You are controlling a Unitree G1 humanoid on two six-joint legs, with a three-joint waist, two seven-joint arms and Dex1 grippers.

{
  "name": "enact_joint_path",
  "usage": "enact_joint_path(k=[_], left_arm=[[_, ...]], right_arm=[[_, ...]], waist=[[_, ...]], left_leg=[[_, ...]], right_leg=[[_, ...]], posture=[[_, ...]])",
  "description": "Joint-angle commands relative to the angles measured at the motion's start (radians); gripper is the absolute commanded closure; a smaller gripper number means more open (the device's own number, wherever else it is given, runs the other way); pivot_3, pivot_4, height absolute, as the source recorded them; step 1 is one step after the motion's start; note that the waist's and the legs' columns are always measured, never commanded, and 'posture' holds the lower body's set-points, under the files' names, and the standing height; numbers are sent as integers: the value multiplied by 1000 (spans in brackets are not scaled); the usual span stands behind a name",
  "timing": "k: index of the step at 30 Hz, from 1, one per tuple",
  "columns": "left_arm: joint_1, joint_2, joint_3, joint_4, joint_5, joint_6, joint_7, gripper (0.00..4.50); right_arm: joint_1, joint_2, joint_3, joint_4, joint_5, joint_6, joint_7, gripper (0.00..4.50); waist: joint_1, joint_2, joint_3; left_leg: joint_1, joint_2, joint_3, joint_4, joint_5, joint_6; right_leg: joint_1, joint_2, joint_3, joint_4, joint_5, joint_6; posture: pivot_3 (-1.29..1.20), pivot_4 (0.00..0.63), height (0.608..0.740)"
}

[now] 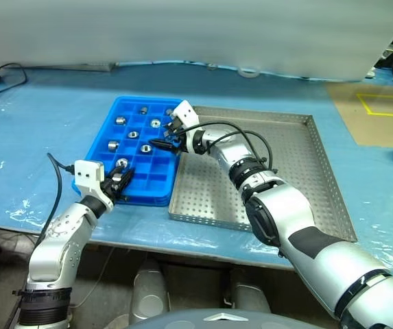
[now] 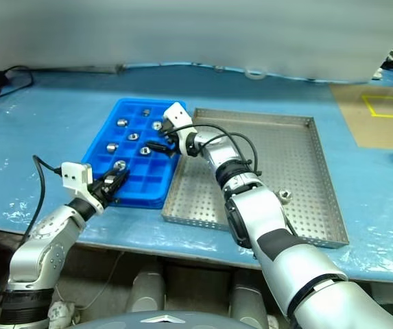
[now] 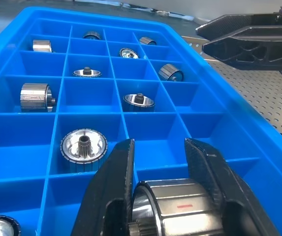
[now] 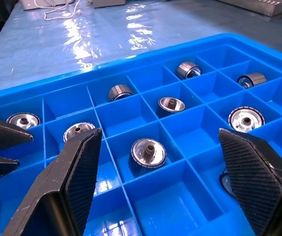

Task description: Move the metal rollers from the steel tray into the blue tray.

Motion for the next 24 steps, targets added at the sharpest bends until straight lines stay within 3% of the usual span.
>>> enact_joint_path(k=[1,2,4,5,6,7,8,9,10,11,12,13,16,20,24], left_arm=[[-5,-10,-30,46,26,6,-7,3152],[-12,-14,-31,53,28,5,-8,3152],[-27,-21,-32,72,32,1,-8,2435],[-36,-24,-32,84,35,-2,-7,2274],[-43,-25,-32,93,38,-3,-5,1937],[-49,-27,-30,98,39,-2,-3,1607],[-55,-32,-21,100,30,2,-4,1286],[-59,-38,-8,97,13,7,-8,1013],[-62,-38,1,93,4,10,-10,1013],[-66,-36,9,93,3,10,-8,1013],[-69,-34,17,95,6,8,-3,1013],[-73,-33,27,96,7,6,4,1013],[-80,-45,70,85,-17,-3,16,1013],[-90,-76,139,27,-92,-45,2,1013],[-85,-55,127,-38,-114,-66,-63,1013]], right_arm=[[1,4,0,-31,7,-12,3,569],[1,5,0,-32,8,-11,3,569],[2,6,-1,-33,8,-10,2,525],[2,6,-1,-34,8,-10,2,525],[3,6,-1,-35,8,-10,1,525],[4,6,0,-36,8,-10,0,525],[6,5,-1,-39,9,-9,0,525],[9,3,-2,-42,10,-8,0,525],[11,1,-3,-44,10,-7,-1,525],[14,-1,-3,-45,10,-7,-2,525],[17,-3,-2,-46,9,-7,-2,525],[19,-5,-1,-47,8,-7,-2,525],[20,-7,0,-50,9,-6,-4,525],[19,-20,-10,-57,21,1,-8,525],[18,-46,-46,-77,62,11,27,525]], waist=[[-9,5,4],[-11,9,7],[-3,17,14],[25,6,16],[54,-32,9],[67,-35,15],[80,-23,15],[80,-9,10],[76,-3,4],[69,-8,1],[54,-10,0],[40,-11,0],[-5,-11,0],[-33,-12,0],[-41,-17,3]], left_leg=[[0,0,0,-4,0,0],[1,2,0,-7,0,1],[2,9,2,-12,-1,1],[-3,12,9,-19,-1,1],[-4,23,43,-22,0,1],[-2,29,84,-13,-1,1],[-6,30,79,22,-14,4],[1,15,47,73,-29,6],[15,-20,9,73,-29,7],[36,-53,-2,34,-24,16],[32,-50,6,11,-8,11],[22,-51,4,20,-6,18],[10,-41,2,28,-11,19],[8,-40,1,27,-12,19],[6,-37,1,30,-13,21]], right_leg=[[3,-2,-6,-10,0,0],[7,-3,-13,-18,0,0],[14,-5,-27,-21,-1,-2],[15,-7,-30,-3,-8,-11],[9,-12,-30,97,-53,-45],[10,2,21,152,-87,-20],[-8,9,39,161,-97,-27],[-8,9,38,148,-97,-27],[0,12,33,128,-97,-26],[-7,17,30,106,-92,-23],[-11,23,32,81,-72,-24],[-8,29,33,68,-20,-37],[-7,34,25,56,-17,-41],[-8,34,23,55,-18,-42],[-8,34,20,55,-17,-43]], posture=[[163,150,740],[162,150,740],[158,150,740],[153,150,740],[149,150,740],[143,150,740],[137,150,740],[135,150,740],[134,150,740],[132,150,740],[131,150,740],[128,150,740],[115,150,740],[96,150,740],[80,150,740]])
